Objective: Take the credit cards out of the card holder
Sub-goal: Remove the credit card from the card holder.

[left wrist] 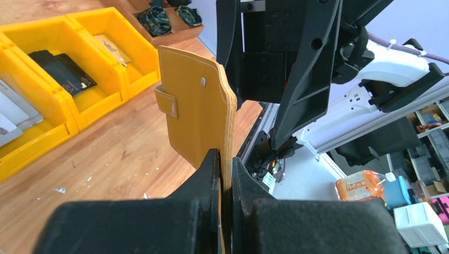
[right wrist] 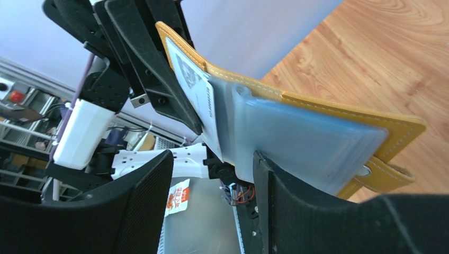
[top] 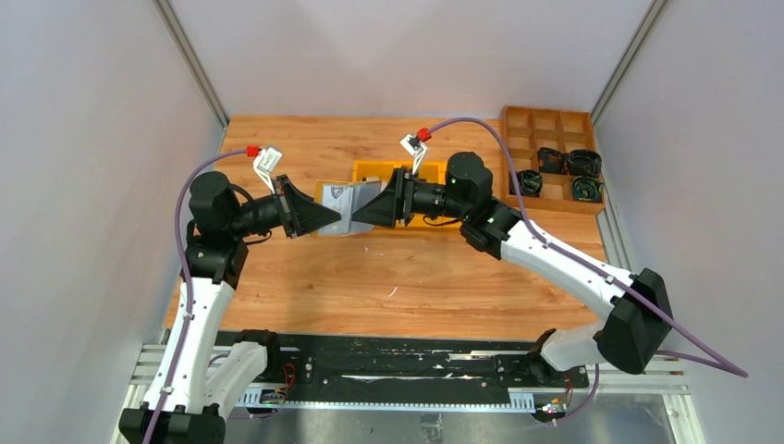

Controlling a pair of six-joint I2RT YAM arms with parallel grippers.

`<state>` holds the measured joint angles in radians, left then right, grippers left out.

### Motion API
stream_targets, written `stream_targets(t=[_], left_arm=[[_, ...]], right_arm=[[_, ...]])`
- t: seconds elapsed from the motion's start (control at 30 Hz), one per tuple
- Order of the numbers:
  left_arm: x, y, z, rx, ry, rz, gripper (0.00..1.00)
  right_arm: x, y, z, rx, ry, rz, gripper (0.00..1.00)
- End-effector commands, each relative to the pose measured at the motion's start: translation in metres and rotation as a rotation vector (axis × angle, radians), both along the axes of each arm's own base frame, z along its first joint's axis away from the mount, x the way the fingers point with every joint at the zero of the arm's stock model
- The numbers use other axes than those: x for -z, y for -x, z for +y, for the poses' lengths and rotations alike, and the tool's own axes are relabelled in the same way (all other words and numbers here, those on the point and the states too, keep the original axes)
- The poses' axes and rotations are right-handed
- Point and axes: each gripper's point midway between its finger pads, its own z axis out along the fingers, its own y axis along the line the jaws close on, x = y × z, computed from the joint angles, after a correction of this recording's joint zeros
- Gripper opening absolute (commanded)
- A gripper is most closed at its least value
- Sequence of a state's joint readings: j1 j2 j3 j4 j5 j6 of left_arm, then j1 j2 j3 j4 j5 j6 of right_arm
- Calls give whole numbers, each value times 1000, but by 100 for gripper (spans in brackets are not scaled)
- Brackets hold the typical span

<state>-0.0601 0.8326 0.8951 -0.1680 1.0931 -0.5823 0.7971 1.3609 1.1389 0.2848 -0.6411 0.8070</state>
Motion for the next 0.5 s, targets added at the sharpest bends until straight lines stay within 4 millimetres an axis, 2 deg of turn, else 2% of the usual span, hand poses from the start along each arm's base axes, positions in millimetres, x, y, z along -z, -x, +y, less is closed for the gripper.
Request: stream_targets(t=[0.0,0.17,0.47], left_arm=[[-11,13,-2,54,29,-33,0],[-10,16,-3,63,28,-36,0],[-14,19,-4,80,35,-36,0]], right_arm=[[-23,8,9,-74,-91,-10,59],[-31,15,16,-153,-144,16,47],[-36,13,20,-172,-169,28,41]])
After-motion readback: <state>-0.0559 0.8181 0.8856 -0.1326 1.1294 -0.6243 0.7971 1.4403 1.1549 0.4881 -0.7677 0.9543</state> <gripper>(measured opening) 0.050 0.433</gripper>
